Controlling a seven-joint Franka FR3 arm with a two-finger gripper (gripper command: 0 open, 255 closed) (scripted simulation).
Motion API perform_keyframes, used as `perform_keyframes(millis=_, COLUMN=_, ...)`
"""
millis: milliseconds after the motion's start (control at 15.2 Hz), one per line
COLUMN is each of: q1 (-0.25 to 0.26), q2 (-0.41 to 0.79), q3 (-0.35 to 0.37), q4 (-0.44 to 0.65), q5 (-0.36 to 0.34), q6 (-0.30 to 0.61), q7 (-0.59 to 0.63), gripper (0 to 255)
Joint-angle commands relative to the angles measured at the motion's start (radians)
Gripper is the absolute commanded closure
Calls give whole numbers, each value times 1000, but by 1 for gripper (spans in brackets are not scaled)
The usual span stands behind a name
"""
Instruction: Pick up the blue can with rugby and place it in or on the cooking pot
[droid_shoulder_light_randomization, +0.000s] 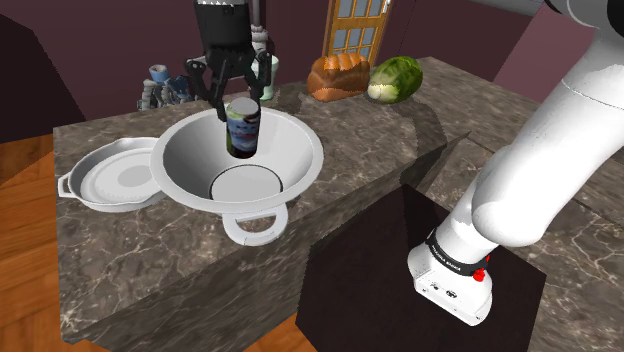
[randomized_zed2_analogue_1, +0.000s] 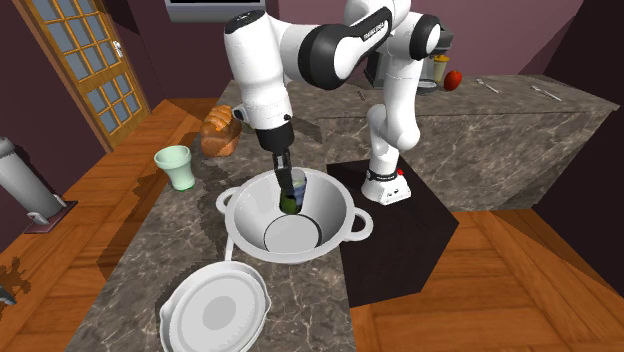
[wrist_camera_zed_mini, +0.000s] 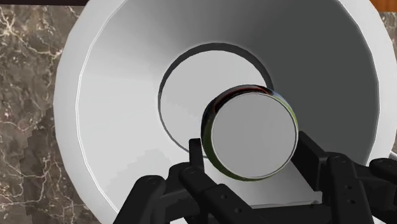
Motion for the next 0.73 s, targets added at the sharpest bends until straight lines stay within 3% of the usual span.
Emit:
perform_keyframes(millis=0, q1=0, q2=0, q3=0, q4=0, q5=0, q6=0, q7=0, gripper=255)
perform_keyframes(millis=66, q1=0, q2=0, q3=0, q4=0, q5=0, q6=0, q7=0, gripper=255)
perform_keyframes(millis=132, q1=0, q2=0, q3=0, q4=0, q5=0, q6=0, q7=0, gripper=0)
perform_keyframes(millis=462, q1=0, q2=0, q3=0, q4=0, q5=0, q6=0, q7=0, gripper=0)
perform_keyframes(millis=660, q1=0, q2=28, q3=0, q4=131, q5=-12, q6=-105, q7=10, gripper=0)
